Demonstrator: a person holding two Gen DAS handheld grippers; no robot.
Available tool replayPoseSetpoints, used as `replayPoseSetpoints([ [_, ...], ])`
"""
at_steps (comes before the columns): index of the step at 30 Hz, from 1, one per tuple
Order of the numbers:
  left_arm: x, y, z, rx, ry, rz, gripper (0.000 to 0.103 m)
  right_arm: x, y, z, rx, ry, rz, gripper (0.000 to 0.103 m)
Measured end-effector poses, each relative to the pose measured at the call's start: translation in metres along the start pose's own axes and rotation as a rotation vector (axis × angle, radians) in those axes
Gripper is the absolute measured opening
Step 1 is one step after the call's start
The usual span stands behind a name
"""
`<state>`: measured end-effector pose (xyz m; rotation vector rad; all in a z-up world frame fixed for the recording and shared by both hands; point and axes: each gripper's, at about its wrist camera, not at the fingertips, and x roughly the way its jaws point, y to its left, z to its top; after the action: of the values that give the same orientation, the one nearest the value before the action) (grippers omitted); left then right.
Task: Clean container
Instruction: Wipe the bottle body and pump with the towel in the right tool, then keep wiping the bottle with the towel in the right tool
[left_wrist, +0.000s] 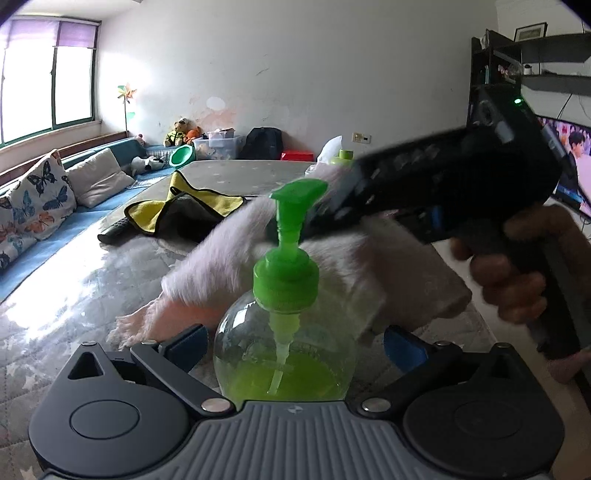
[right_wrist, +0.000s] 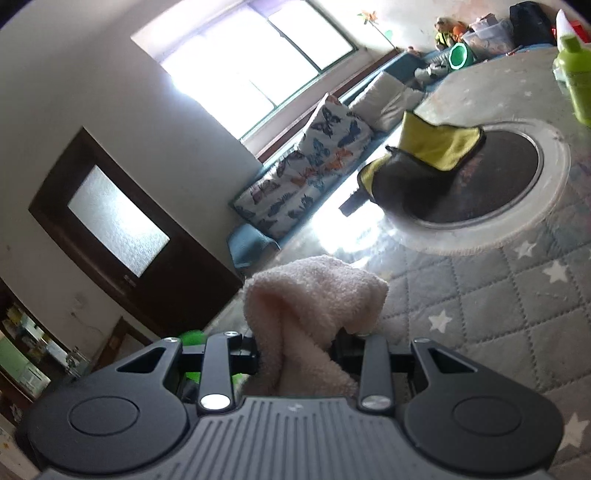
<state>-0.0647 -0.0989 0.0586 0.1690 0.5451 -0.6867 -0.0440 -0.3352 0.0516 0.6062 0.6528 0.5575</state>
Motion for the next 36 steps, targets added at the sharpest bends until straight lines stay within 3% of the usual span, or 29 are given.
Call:
replayPoseSetpoints([
  [11,0.004,0.007,-0.003,-0.054,0.016,0.056,0.103,0.007,-0.033,-0.017,0.05,0.043,-0.086,0.033],
  [21,0.01,0.005,-0.008,-0.024,0.055,0.063,0.103,0.0,-0.041,-0.035,0.038,0.075,-0.12,0.033],
  [32,0.005,0.005,-0.011,-0.01,0.046,0.067,0.103,-0.024,-0.013,-0.005,0.048,-0.035,0.018,0.033],
  [36,0.003,0.005,-0.012,-0.017,0.046,0.063,0.103,-0.014,-0.004,0.002,0.038,-0.029,0.043,0.033],
])
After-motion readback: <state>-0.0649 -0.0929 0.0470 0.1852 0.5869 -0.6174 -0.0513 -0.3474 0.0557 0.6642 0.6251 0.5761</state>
